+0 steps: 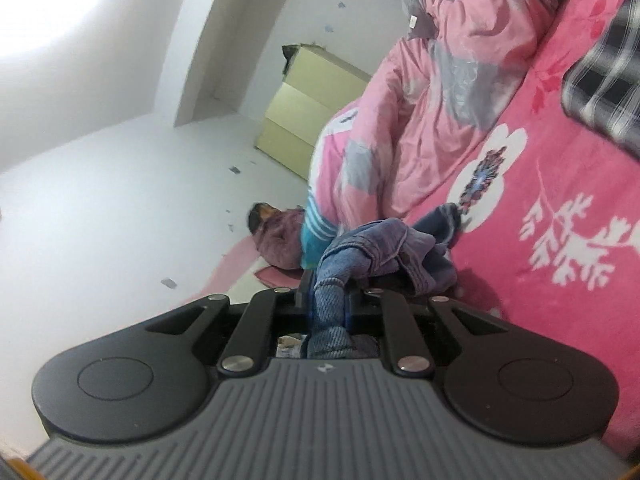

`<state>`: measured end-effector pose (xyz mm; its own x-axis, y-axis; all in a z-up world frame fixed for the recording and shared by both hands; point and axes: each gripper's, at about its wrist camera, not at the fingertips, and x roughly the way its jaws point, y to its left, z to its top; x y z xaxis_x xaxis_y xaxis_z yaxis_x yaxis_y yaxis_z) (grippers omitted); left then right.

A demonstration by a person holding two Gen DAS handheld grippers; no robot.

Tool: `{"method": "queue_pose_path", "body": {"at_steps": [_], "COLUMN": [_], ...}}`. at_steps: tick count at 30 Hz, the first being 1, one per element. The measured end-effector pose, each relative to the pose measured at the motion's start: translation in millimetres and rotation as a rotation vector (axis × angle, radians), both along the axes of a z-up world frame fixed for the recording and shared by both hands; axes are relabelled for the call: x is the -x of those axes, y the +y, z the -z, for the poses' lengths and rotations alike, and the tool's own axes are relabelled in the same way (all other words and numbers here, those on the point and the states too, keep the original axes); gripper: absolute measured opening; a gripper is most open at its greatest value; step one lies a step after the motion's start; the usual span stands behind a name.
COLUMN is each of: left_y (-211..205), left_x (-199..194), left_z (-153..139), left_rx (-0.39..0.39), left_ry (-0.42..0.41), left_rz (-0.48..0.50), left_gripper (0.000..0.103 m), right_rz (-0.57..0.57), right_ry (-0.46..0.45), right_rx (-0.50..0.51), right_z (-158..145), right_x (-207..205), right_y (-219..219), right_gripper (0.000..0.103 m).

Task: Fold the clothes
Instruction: 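Hold the jeans waist with both tools and lift it off the bed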

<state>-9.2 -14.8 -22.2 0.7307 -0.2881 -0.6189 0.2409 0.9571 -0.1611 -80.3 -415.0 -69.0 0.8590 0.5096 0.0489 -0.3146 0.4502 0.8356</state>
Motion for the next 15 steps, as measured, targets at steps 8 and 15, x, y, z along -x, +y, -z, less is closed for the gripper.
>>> {"method": "queue_pose_path", "body": {"at_steps": [8,15], "left_y": [-16.8,-42.4], "left_x": [28.8,49.2], "left_z": [25.9,39.3], "left_rx": [-0.213,-0.350], "left_ry": [-0.090,-0.225], "left_rz": [0.086,0.191], "left_gripper": [0.070,0.095], "right_rz": [-0.007,-0.061], "right_ry": [0.044,0.045], "right_rx": [0.006,0.000], "right_z": [-7.6,-38.0], "right_x": [-8.7,-39.7], "right_y": [3.8,14.9], "right_gripper": [0.011,0.011]}}
